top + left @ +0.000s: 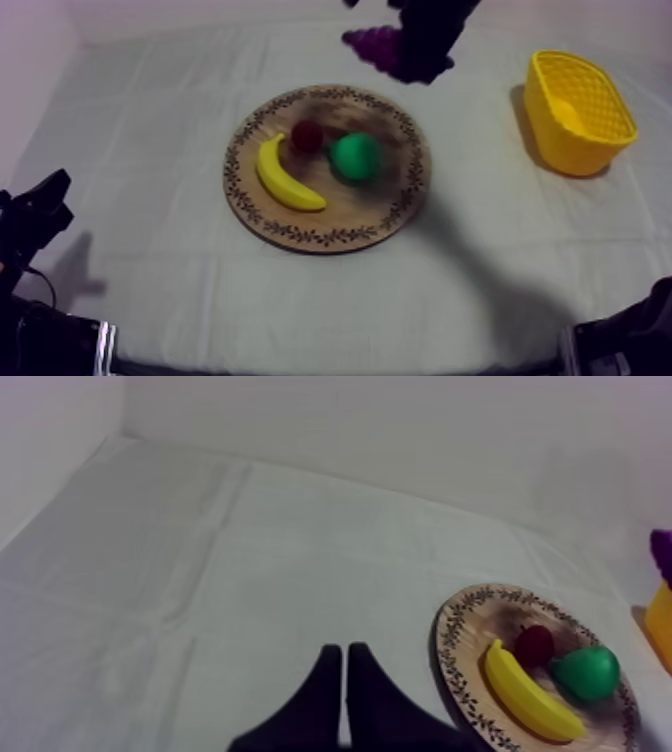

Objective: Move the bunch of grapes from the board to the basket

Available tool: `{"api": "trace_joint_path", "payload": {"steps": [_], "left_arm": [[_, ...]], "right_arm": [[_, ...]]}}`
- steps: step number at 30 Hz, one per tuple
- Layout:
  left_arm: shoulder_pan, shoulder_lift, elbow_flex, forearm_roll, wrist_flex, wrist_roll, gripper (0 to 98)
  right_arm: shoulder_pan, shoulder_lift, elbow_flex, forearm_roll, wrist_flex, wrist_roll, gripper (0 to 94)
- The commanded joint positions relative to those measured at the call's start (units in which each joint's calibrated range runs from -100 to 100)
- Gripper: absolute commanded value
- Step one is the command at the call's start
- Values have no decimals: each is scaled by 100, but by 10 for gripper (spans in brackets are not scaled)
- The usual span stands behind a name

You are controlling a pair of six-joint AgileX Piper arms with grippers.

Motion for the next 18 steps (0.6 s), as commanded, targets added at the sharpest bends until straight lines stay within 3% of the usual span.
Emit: {"api": "trace_joint_path", "payload": {"steps": [1, 18], "left_arm": [[0, 0, -3, -3, -3, -1, 1], [0, 0, -3, -3, -3, -1, 1]], "right_arm": [[179, -249, 45, 32, -265, -140, 305], [1633, -782, 252, 331, -1672, -977, 289]]}}
